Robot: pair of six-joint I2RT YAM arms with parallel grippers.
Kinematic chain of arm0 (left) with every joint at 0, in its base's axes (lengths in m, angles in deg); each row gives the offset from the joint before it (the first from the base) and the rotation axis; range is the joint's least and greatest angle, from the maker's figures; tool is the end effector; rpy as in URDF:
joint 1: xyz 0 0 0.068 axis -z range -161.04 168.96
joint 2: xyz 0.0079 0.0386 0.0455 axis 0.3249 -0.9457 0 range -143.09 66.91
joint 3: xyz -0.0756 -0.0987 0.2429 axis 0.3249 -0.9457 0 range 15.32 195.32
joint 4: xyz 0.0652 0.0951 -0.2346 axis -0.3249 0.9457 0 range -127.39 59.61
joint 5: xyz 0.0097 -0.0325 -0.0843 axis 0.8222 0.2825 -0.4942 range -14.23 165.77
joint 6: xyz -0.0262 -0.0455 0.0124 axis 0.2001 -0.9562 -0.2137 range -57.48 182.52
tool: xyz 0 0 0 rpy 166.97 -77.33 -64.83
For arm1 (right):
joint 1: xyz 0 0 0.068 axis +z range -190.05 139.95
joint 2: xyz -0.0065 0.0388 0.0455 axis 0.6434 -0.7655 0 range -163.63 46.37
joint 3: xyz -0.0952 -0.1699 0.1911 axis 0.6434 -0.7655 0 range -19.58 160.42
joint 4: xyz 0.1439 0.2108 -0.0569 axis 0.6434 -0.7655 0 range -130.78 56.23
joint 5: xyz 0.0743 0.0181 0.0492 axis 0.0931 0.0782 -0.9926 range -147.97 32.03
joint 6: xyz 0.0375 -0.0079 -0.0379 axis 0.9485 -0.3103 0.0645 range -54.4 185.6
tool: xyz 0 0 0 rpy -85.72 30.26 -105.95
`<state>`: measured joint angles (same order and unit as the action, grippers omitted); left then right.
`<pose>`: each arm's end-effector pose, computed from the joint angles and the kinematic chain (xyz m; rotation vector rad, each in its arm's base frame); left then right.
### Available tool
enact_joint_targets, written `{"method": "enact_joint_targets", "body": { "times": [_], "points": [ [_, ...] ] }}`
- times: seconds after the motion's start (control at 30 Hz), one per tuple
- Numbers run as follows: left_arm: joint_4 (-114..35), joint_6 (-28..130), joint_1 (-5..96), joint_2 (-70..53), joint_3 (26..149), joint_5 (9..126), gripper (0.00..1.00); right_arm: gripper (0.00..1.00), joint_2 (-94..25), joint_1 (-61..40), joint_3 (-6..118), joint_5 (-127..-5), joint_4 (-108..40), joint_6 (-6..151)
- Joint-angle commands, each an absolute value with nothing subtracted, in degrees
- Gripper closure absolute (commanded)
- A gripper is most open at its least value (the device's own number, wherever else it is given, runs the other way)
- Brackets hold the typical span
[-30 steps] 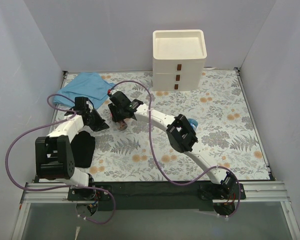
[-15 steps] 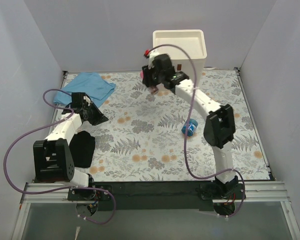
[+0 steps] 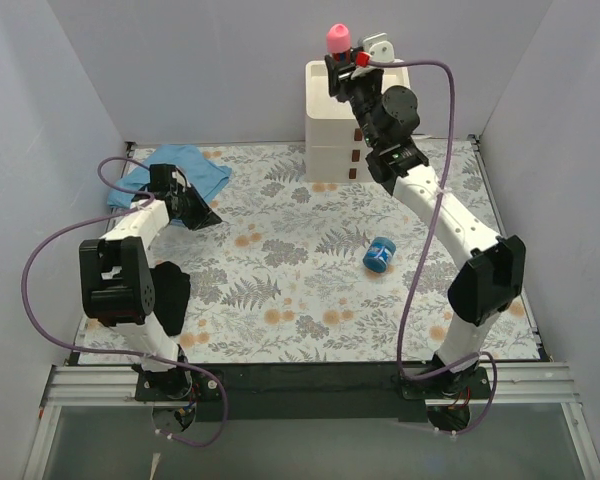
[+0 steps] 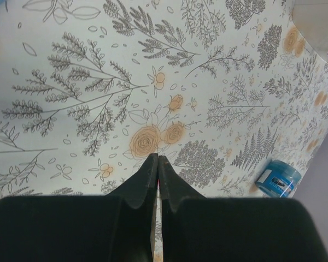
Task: Sort the stationery into containers
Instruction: Place the stationery in the storage box.
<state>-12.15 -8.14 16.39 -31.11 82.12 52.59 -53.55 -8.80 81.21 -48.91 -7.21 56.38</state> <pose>0.3566 0.0020 0.2103 -1.4930 2.2923 -0.9249 0.3504 0.2059 0.4876 -0.2443 1.0745 0.2586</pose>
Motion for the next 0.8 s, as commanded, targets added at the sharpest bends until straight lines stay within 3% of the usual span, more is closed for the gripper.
{"method": "enact_joint_targets", "body": {
  "times": [0.0,0.37,0.77],
  "points": [
    [-11.7,-2.5,16.1,-31.9,86.3,51.9,1.00,0.99,-60.8,-13.9,83.8,-38.5,9.8,56.7],
    [-15.3,1.0,18.2,-37.1,87.6,53.6,1.00,0.99,-81.6,-24.0,107.5,-39.0,11.5,60.5],
    [-15.8,2.0,24.3,-44.5,92.7,54.7,1.00,0.99,-92.7,-27.8,114.3,-40.7,14.1,61.8]
  ]
}}
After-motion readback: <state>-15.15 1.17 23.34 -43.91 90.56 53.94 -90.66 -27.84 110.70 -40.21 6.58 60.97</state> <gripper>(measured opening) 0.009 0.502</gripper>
